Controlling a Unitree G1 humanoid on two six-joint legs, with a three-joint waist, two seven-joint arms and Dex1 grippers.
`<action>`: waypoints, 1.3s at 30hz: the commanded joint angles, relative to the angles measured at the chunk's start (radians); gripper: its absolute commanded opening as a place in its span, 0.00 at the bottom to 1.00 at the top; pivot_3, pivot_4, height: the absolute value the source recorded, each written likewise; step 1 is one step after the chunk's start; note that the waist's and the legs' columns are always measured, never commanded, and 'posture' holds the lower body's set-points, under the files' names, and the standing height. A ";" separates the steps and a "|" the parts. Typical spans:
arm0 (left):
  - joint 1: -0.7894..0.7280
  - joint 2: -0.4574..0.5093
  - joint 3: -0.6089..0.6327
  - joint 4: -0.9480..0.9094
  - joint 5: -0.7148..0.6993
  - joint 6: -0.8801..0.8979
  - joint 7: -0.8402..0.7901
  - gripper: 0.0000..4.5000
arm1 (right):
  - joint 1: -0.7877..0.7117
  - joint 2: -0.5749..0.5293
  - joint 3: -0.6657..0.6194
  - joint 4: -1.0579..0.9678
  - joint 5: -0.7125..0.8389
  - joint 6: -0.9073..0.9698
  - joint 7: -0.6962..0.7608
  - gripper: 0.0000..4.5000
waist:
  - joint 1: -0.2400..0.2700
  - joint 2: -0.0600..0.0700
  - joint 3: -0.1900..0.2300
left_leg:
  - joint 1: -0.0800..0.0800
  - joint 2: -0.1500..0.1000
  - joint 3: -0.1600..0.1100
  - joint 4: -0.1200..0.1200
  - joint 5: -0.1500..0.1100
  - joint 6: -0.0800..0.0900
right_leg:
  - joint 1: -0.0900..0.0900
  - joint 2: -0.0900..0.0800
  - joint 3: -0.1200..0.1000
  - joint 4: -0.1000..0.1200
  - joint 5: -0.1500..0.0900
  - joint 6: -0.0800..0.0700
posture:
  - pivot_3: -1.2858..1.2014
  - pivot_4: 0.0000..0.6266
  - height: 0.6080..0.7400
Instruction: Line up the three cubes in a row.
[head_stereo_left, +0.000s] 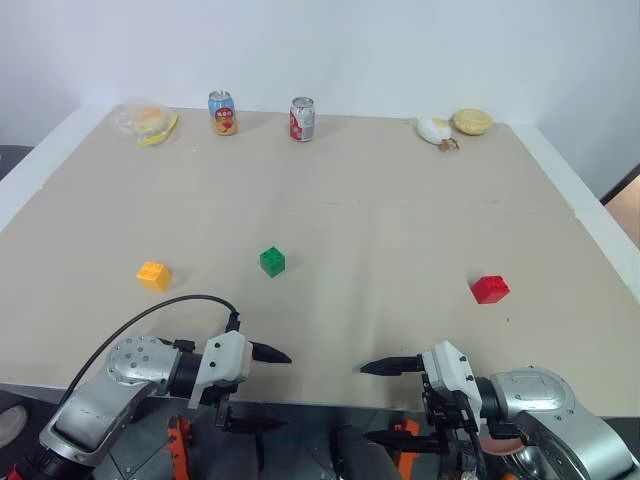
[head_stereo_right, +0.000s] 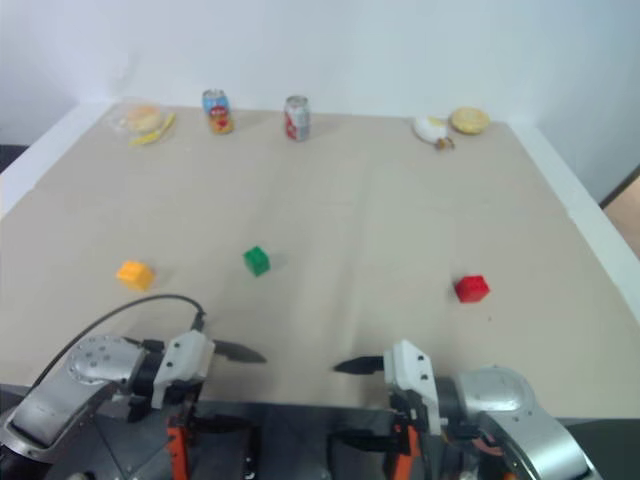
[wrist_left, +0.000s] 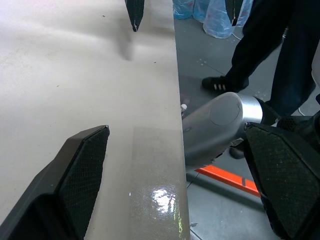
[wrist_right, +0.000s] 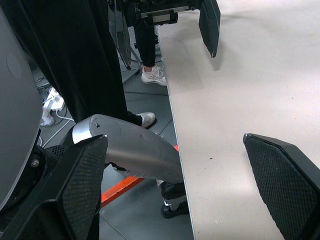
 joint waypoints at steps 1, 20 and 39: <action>-0.008 0.009 0.009 -0.015 -0.010 -0.015 -0.009 0.99 | 0.000 -0.009 -0.006 -0.014 0.007 -0.011 0.012 1.00 | 0.000 0.000 0.000 | 0.000 0.000 0.000 0.000 0.000 0.000 | 0.000 0.000 0.000 0.000 0.000 0.000 | 0.52 0.24 0.95; 0.017 0.032 0.031 -0.053 -0.034 -0.042 -0.053 0.99 | 0.038 -0.004 -0.013 -0.021 0.004 -0.031 -0.001 1.00 | 0.000 0.000 0.000 | 0.000 0.000 0.000 0.000 0.000 0.000 | 0.000 0.000 0.000 0.000 0.000 0.000 | 0.52 0.24 0.95; -0.385 -0.456 0.025 0.115 -0.102 0.131 0.382 0.99 | -0.320 0.147 -0.493 0.146 0.023 0.318 -0.822 1.00 | 0.006 0.000 -0.001 | -0.003 -0.005 -0.004 0.001 0.002 0.003 | 0.002 0.002 0.004 0.001 0.005 0.004 | 0.52 0.24 0.95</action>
